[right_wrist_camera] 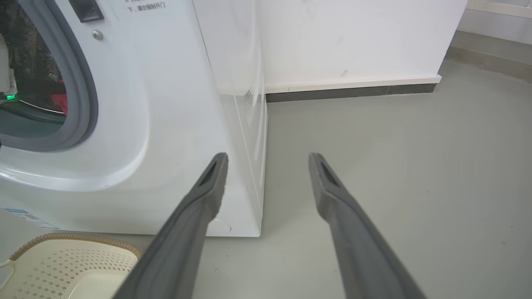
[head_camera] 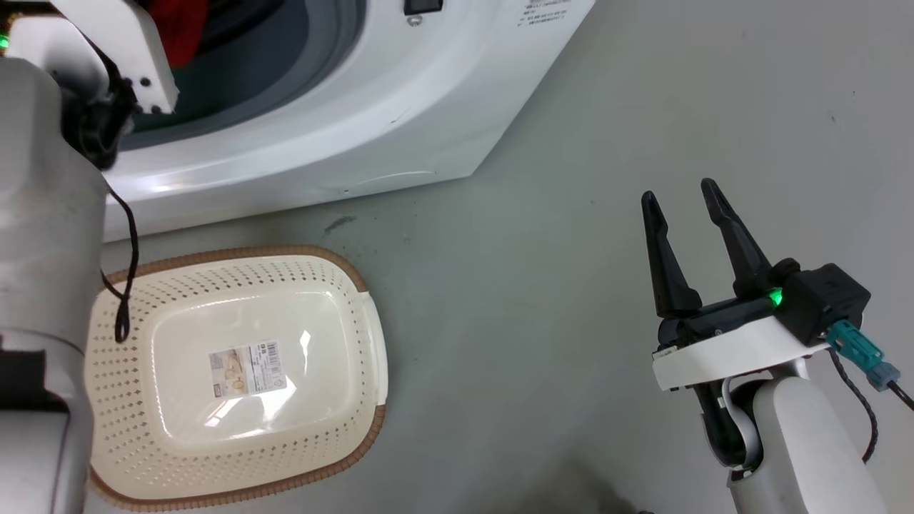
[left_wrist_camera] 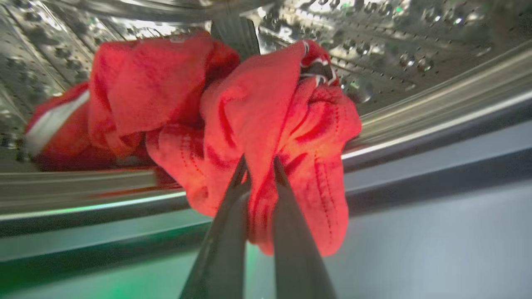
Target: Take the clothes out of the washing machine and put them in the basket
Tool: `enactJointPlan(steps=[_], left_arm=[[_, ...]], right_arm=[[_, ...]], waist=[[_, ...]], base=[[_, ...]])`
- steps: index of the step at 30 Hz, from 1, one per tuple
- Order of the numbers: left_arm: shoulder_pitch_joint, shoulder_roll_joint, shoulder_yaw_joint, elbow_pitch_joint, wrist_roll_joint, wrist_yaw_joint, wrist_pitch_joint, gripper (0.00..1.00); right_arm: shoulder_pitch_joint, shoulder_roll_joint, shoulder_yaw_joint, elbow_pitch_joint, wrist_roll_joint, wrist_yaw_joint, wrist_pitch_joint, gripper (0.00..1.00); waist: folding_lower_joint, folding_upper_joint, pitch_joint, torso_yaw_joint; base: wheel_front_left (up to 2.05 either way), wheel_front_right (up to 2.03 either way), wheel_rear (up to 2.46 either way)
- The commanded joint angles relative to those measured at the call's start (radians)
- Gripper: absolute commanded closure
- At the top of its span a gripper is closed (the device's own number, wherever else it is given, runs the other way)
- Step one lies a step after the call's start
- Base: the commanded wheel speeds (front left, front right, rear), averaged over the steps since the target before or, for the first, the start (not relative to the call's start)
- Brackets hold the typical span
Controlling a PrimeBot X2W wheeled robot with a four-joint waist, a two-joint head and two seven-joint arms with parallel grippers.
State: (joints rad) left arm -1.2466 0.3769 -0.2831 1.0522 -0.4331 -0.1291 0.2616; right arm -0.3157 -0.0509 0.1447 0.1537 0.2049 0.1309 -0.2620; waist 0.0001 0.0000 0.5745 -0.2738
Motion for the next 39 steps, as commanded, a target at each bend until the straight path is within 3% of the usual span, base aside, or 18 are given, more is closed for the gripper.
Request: enactJointPlan(steps=[1,5,6,11,14,24,39], left_arm=[[0.033,-0.005,-0.005,-0.010,0.007,0.002,-0.043,1.00],[0.099,-0.024,-0.022,-0.035,0.030,0.013,-0.214,1.00],[0.157,-0.044,-0.038,-0.045,0.054,0.036,-0.358,1.00],[0.239,-0.087,-0.039,-0.066,0.064,0.080,-0.510,1.00],[0.289,-0.102,-0.029,-0.106,0.065,0.091,-0.526,1.00],[0.556,-0.131,0.073,-0.468,0.105,0.127,-0.529,1.00],[0.971,-0.175,0.146,-1.103,0.149,0.177,-0.527,1.00]], right_arm=[[-0.014,0.001,-0.003,0.003,-0.003,0.000,-0.004,0.00],[0.001,0.001,-0.013,0.012,-0.017,0.000,-0.004,0.00],[0.018,0.001,-0.022,0.021,-0.032,0.000,-0.004,0.00],[0.047,0.001,-0.028,0.036,-0.048,0.000,-0.003,0.00],[0.066,0.001,-0.033,0.041,-0.053,0.000,0.001,0.00],[0.144,0.001,-0.050,0.037,-0.053,0.000,0.033,0.00],[0.216,0.001,-0.058,-0.008,-0.053,0.000,0.074,0.00]], waist=[[-0.0001,0.0000,-0.023,0.012],[-0.0001,0.0000,-0.081,0.038],[-0.0001,0.0000,-0.134,0.066],[-0.0001,0.0000,-0.223,0.113],[-0.0001,0.0000,-0.273,0.138],[-0.0001,0.0000,-0.415,0.197],[-0.0001,0.0000,-0.480,0.284]], base=[[0.00,0.00,0.00],[0.00,0.00,0.00],[0.00,0.00,0.00],[0.00,0.00,0.00],[0.00,0.00,0.00],[0.00,0.00,0.00],[0.00,0.00,0.00]])
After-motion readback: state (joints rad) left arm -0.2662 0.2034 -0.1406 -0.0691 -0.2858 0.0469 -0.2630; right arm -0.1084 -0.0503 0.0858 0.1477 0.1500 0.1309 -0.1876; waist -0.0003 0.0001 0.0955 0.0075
